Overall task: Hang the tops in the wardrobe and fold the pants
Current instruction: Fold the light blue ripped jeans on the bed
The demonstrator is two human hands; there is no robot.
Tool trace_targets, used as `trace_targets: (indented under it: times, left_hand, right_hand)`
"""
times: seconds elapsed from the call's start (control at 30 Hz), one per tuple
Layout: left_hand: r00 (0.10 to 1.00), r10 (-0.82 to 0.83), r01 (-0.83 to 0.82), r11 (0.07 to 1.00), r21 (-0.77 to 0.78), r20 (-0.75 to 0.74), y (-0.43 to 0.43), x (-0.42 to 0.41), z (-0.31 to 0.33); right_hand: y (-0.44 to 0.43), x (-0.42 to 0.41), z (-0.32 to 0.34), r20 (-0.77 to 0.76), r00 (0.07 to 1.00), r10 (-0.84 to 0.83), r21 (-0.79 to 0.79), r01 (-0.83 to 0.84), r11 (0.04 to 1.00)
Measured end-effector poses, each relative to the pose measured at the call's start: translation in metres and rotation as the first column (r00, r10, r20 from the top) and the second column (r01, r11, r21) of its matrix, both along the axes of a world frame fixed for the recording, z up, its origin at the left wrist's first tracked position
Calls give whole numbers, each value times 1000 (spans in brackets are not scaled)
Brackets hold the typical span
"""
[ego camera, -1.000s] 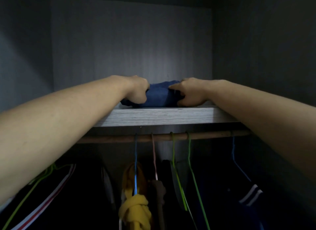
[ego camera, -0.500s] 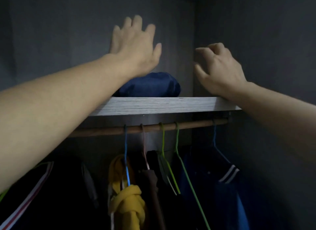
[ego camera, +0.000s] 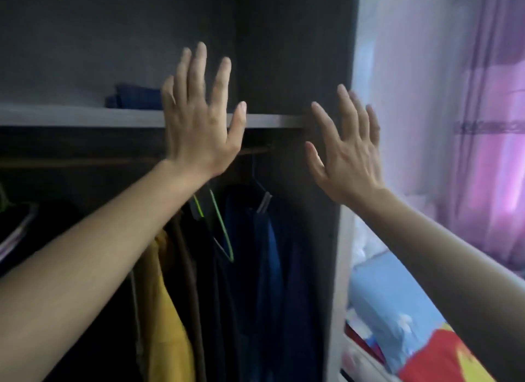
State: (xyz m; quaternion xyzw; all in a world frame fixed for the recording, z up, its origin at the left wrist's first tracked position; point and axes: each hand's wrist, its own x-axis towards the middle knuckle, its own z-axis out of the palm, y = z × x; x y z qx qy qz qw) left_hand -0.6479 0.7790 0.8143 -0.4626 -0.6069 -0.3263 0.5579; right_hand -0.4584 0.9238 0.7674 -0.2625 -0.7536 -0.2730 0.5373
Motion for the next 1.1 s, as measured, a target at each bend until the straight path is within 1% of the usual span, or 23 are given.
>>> trace_targets:
  times: [0.1,0.2,0.27,0.33,0.4,0.47,0.53,0.63,0.73,0.93,1.1]
  left_hand:
    - [980,-174,179,983,-41,96,31,95,-55]
    - [928,-322,350,926,-139,190,65,194,-112]
    - [883,-399,450,869,-204,248,88,259,-146]
    - [846,-455,524,805,-277,277,111,319,-175]
    - [816,-509,578,739,-347,274,135,378,-198]
    - [794,-543,607,685,-404,273,152,415,-214]
    - [751,-592,653,604,-457,293,175,465,-233]
    - [683,-655,708,484,-514,323,211,534,-256]
    - [621,-717,743,408,-531,317,256,595,-274]
    - [530,-778,755,251,-605,338,347,705,-288]
    - [459,-816,743,134,-656,352,394,809,-292]
  right_hand:
    - [-4,105,-58,6,991,-133,-138,132,982]
    - [-7,219,-114,82,950,-301,-269,312,911]
    - [-10,296,-145,154,900,-408,-327,436,838]
    - [-13,369,-167,220,837,-501,-342,548,764]
    - [-16,440,-181,237,766,-597,-344,641,686]
    - [-17,490,-189,225,721,-656,-361,687,631]
    - [-14,545,-201,227,642,-732,-403,746,529]
    - [0,613,-222,264,529,-807,-431,813,391]
    - [22,665,-238,342,440,-831,-438,856,273]
    - [64,758,-256,411,305,-859,-481,873,80]
    - [63,844,-263,396,177,-901,-508,860,-54]
